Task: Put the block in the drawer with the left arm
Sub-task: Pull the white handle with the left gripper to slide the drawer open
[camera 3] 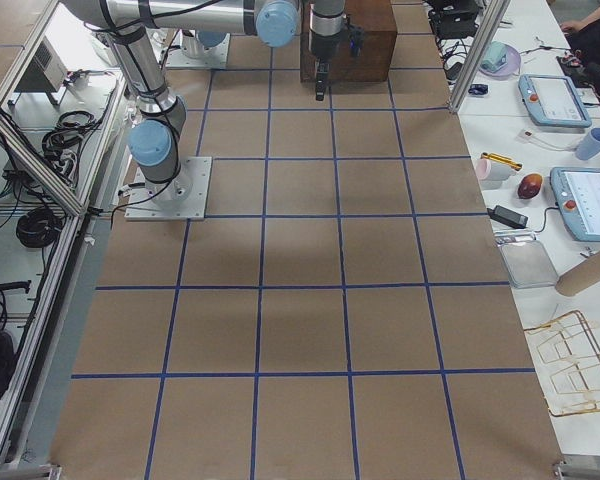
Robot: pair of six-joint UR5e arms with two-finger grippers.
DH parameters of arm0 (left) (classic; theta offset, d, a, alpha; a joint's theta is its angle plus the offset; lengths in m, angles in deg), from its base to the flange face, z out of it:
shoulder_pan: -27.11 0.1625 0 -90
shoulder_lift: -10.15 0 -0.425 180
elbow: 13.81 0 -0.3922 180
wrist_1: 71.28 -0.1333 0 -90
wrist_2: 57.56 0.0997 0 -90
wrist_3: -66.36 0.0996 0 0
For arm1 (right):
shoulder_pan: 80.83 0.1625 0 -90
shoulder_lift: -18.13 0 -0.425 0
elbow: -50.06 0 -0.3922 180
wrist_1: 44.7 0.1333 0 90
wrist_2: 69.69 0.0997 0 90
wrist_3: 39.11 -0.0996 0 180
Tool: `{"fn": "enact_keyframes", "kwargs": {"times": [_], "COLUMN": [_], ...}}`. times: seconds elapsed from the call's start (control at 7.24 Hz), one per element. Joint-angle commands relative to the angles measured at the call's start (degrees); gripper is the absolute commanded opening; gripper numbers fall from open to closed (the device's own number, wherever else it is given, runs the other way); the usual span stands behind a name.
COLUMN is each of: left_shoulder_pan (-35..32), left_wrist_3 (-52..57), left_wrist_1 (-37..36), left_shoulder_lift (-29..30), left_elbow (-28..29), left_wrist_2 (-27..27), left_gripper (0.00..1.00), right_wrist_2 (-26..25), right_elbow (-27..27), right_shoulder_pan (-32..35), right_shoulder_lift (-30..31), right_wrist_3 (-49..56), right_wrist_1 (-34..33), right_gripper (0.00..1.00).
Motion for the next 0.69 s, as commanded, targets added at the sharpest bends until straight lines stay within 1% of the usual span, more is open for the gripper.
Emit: {"fn": "enact_keyframes", "kwargs": {"times": [0.0, 0.41, 0.55], "left_shoulder_pan": [2.72, 3.27, 3.27], "left_wrist_3": [0.61, 0.45, 0.09], "left_wrist_1": [0.01, 0.01, 0.09], "left_shoulder_lift": [-0.78, -0.7, -0.7], "left_elbow": [-0.09, -0.09, -0.09], "left_wrist_2": [-0.06, -0.15, -0.59], "left_gripper": [0.85, 0.85, 0.88], "right_wrist_2": [0.01, 0.01, -0.08], "right_elbow": [0.0, 0.0, 0.0], "right_shoulder_pan": [0.0, 0.0, 0.0], "right_shoulder_lift": [0.0, 0.0, 0.0], "right_wrist_3": [0.0, 0.0, 0.0], "right_wrist_1": [0.0, 0.0, 0.0], "right_gripper": [1.0, 1.0, 1.0]}}
